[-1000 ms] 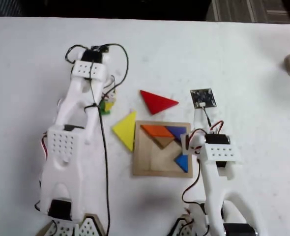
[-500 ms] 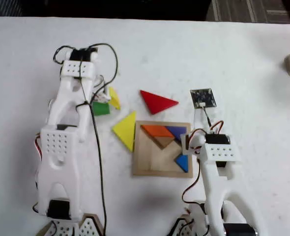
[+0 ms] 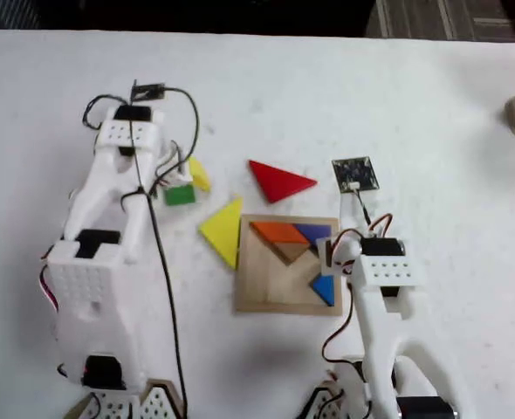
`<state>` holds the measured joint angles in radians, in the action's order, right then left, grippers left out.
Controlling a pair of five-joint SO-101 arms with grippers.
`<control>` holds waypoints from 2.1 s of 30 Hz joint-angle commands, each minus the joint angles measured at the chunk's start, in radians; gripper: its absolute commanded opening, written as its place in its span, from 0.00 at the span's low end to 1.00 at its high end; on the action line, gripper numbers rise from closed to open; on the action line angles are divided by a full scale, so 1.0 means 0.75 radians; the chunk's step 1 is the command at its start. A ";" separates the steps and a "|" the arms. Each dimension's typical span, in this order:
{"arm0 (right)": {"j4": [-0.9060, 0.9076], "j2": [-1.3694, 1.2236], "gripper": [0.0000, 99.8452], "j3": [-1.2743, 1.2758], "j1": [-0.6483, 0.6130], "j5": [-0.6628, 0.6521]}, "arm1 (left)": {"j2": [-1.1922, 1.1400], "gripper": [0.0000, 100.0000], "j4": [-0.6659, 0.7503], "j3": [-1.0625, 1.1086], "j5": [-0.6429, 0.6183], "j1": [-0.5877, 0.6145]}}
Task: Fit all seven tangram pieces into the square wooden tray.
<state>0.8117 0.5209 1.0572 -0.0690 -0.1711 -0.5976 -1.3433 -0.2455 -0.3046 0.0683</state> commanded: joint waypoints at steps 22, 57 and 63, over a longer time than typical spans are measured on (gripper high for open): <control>-0.021 0.003 0.02 -0.033 -0.009 -0.008 | 0.079 0.19 0.211 0.237 0.012 0.013; -0.024 0.003 0.02 -0.033 -0.011 -0.014 | 0.195 0.19 -0.070 0.252 0.012 -0.271; -0.024 0.003 0.02 -0.035 -0.011 -0.014 | 0.199 0.19 -0.086 0.248 0.012 -0.337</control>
<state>0.8117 0.5209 1.0572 -0.0675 -0.1711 -0.5148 -1.3817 -0.0583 -0.3061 -0.1297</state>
